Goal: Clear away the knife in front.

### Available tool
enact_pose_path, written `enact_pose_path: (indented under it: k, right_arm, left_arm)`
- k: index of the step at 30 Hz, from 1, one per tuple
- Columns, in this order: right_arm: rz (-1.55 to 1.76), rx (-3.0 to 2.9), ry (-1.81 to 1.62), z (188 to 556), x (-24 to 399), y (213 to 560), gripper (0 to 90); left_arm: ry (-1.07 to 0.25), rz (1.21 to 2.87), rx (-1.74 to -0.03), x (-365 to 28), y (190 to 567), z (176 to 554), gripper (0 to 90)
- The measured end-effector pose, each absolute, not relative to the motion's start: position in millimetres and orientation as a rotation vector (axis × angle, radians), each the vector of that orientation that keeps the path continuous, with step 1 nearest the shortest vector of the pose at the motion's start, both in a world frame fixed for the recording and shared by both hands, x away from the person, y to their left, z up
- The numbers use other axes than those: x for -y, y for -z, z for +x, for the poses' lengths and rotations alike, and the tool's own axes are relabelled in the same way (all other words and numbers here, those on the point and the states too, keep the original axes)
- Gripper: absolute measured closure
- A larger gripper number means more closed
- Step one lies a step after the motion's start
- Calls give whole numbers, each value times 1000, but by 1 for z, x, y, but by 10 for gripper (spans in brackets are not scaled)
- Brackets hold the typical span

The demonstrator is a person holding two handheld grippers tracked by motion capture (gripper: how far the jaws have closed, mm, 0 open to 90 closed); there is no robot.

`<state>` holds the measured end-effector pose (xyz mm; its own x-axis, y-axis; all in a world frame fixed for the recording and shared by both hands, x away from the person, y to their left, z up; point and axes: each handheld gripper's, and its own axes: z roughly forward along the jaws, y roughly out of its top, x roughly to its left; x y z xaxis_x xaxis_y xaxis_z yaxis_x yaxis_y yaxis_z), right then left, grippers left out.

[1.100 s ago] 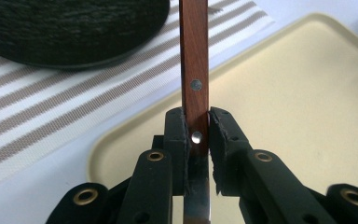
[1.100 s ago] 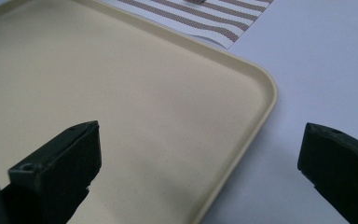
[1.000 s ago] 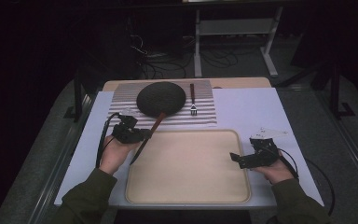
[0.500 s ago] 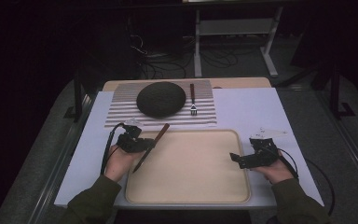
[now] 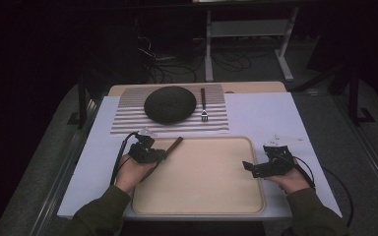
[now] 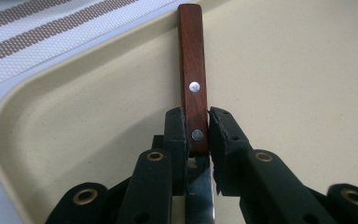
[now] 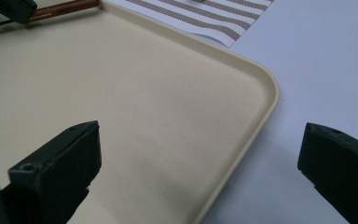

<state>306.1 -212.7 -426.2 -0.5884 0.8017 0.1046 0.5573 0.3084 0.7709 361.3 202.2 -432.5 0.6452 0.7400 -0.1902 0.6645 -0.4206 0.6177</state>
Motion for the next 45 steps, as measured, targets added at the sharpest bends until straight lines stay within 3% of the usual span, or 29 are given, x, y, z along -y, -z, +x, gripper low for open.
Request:
enact_pose_path:
  k: [10,16,20,29,45]
  right_arm:
    - [1227,-2283,-1159,306,213,426,0]
    - [1224,-2282,-1160,306,213,426,0]
    - [1225,-2282,-1160,306,213,426,0]
    - [1226,-2284,-1157,306,212,426,0]
    - [1227,-2284,-1156,306,212,426,0]
  left_arm:
    - [-140,2209,-1050,-201,438,362,766]
    - [-142,2183,-1042,-203,434,364,675]
    - [-134,2164,-1015,-203,428,369,663]
    - [-104,2162,-942,-192,416,384,891]
    - [-75,2219,-886,-158,428,402,900]
